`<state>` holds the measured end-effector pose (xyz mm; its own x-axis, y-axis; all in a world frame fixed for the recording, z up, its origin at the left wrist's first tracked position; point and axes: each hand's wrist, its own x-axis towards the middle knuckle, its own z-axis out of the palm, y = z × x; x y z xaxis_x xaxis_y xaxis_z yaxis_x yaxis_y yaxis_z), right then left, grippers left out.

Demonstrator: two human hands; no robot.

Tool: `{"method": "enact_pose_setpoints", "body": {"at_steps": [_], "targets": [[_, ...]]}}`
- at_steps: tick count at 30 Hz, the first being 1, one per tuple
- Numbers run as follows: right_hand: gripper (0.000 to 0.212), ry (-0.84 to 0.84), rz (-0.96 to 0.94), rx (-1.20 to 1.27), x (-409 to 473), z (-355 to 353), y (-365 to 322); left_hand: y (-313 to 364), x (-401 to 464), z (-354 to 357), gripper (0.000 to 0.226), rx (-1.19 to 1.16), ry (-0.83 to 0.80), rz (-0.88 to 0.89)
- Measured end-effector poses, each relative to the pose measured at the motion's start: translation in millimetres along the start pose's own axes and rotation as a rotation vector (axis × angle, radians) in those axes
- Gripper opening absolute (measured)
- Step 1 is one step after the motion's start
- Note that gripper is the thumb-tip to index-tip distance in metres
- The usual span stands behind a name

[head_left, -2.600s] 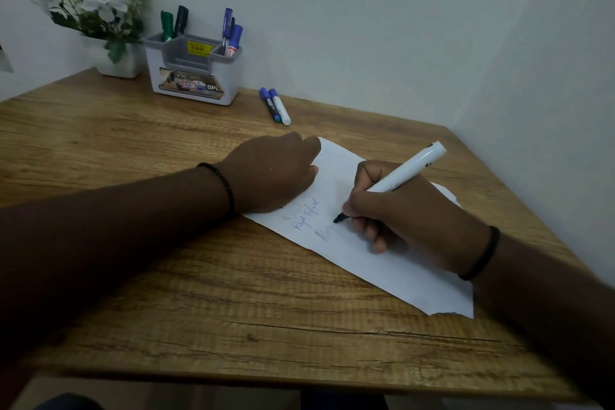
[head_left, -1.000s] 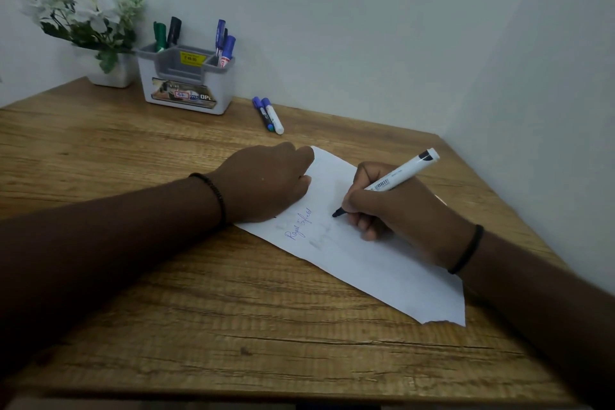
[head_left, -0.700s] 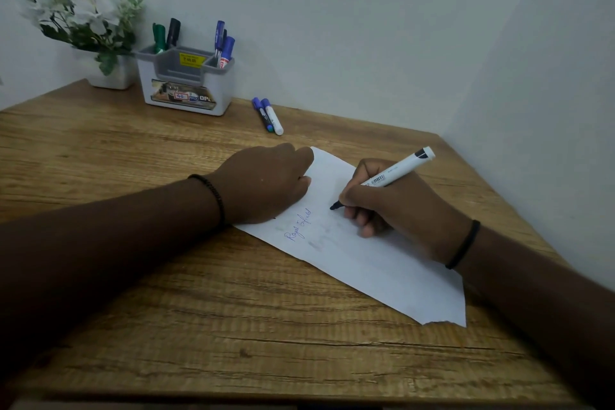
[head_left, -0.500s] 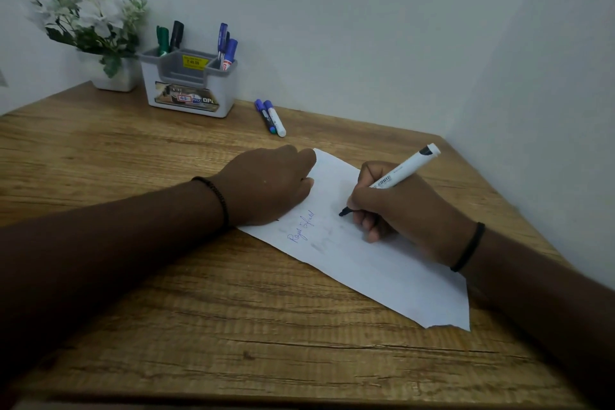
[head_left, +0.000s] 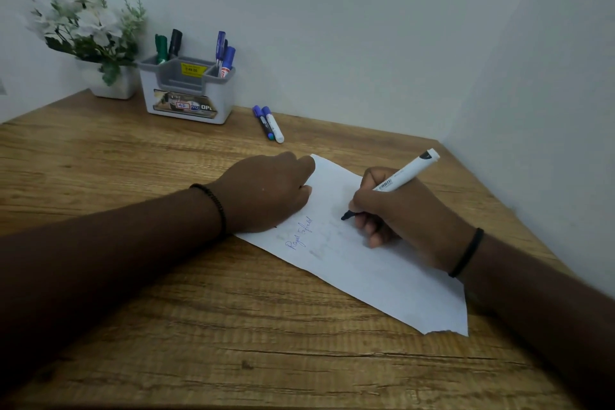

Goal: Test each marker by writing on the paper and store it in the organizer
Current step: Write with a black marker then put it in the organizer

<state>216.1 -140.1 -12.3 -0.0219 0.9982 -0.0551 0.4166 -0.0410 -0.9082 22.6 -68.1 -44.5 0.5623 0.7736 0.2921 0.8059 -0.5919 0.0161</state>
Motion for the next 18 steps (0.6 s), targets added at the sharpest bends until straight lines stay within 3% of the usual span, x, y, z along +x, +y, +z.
{"method": "enact_pose_setpoints", "body": {"at_steps": [18], "targets": [[0.015, 0.012, -0.003, 0.067, 5.8, -0.1, 2.1, 1.8, 0.7, -1.9, 0.017, -0.011, -0.017, -0.001]]}}
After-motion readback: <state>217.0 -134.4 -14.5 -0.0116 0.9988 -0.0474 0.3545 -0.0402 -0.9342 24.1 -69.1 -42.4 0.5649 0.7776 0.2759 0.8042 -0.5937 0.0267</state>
